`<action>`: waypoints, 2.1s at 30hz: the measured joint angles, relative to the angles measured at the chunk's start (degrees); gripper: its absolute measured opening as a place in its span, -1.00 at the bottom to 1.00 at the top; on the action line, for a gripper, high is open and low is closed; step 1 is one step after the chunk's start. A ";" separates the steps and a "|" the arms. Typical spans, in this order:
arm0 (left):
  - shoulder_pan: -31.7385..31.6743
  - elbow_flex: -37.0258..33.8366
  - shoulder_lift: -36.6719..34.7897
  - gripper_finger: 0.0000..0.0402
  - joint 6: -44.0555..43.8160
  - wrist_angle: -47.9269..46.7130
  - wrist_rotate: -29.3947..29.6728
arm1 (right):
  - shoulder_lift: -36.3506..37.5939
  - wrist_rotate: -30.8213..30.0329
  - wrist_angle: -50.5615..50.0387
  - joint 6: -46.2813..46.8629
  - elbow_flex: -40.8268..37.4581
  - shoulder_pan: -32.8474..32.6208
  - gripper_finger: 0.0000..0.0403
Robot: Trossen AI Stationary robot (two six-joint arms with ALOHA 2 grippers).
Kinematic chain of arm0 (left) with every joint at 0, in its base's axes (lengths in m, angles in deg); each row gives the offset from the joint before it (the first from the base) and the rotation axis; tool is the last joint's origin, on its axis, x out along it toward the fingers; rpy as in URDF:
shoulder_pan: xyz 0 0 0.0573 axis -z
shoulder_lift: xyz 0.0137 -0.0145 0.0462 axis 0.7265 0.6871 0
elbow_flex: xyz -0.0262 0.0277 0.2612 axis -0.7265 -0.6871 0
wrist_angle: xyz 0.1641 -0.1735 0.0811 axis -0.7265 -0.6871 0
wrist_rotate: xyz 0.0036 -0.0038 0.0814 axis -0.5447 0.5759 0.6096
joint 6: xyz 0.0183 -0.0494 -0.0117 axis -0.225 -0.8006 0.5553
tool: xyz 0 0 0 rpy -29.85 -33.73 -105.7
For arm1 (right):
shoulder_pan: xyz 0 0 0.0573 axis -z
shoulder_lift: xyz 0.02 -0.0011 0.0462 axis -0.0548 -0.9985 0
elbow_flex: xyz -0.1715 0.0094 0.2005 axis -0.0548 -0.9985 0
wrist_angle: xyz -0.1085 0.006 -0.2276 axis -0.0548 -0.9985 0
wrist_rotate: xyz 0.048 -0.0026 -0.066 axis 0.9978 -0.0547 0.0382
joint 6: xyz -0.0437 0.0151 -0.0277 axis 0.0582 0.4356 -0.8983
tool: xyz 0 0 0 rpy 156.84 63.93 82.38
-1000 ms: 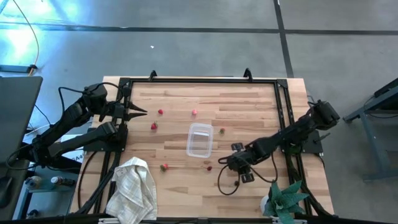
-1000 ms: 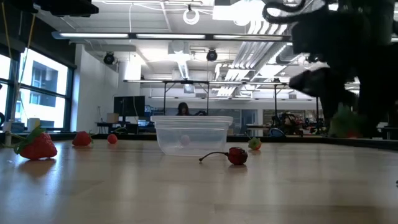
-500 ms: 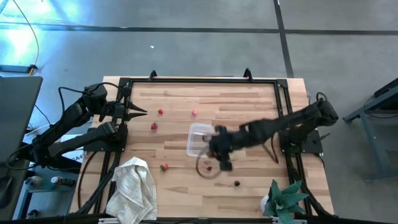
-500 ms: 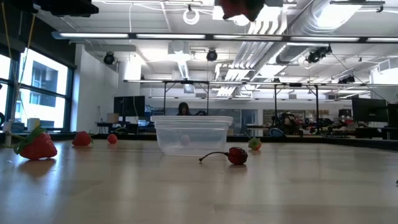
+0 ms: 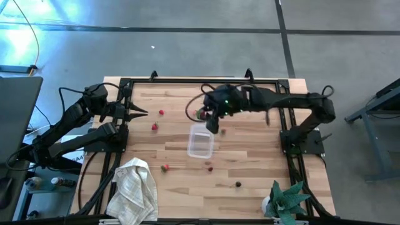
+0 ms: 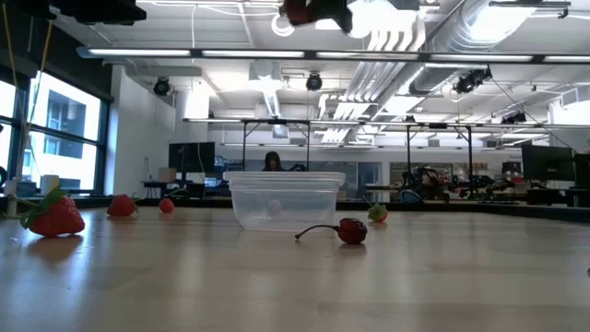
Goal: Pick and placing Produce into tupperware
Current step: Put the strawberry into the transparent bin
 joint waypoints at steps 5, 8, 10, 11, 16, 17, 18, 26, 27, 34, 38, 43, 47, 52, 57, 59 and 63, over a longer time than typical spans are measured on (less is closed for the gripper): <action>-0.02 0.00 -0.01 -0.86 -0.01 0.00 0.00 | -8.51 7.05 1.46 -3.11 -1.75 3.89 -0.30; 0.00 0.00 -0.01 -0.86 0.02 0.00 0.02 | -14.28 9.03 0.88 -5.99 -1.87 5.20 -0.30; -0.02 0.00 0.00 -0.86 0.00 0.00 0.01 | -16.50 9.68 -0.34 -7.18 -1.85 5.63 -0.30; -0.01 0.00 0.00 -0.86 0.02 0.00 0.02 | -17.54 10.02 -0.89 -8.36 -1.79 5.71 -0.30; 0.00 0.00 0.00 -0.86 0.01 0.00 0.02 | -22.79 13.00 -2.89 -11.27 -1.81 5.45 -0.30; 0.00 0.00 0.01 -0.86 0.01 0.00 0.02 | -23.41 13.65 -2.93 -10.95 -1.81 5.24 -0.30; -0.01 0.00 0.00 -0.86 0.00 0.00 0.01 | -23.95 13.70 -2.87 -10.96 -1.81 4.98 -0.30; -0.01 0.00 0.01 -0.86 0.01 0.00 0.01 | -28.40 13.00 0.79 -7.70 -1.71 3.85 -0.30; -0.02 0.00 -0.01 -0.86 0.02 0.00 0.02 | -29.35 12.61 0.47 -7.22 -1.76 3.83 -0.30; 0.00 0.00 0.00 -0.86 0.01 0.00 0.00 | -31.62 10.08 3.56 -3.17 -1.58 3.46 -0.30; -0.02 0.00 0.01 -0.86 0.02 0.00 0.02 | -31.75 8.47 2.79 -2.71 -0.78 3.20 -0.30; -0.02 0.00 0.01 -0.86 0.01 0.00 0.02 | -31.84 8.48 2.48 -2.05 -0.52 2.87 -0.30; 0.00 0.00 0.01 -0.86 0.02 0.02 0.00 | -31.84 7.74 1.53 -1.70 -0.45 2.49 -0.29; -0.01 0.00 0.01 -0.86 0.02 0.00 0.00 | -31.84 6.38 1.25 -2.83 -0.45 1.32 -0.24; 0.00 0.00 -0.01 -0.86 0.00 0.00 0.01 | -31.84 5.32 1.17 -3.19 -0.45 0.43 -0.15; 0.00 0.00 0.00 -0.86 0.02 0.00 0.00 | -31.84 5.34 1.13 -3.16 -0.45 0.43 -0.13; -0.01 0.00 0.00 -0.86 0.02 0.00 0.01 | -31.84 4.84 0.74 -3.19 -0.45 0.44 -0.13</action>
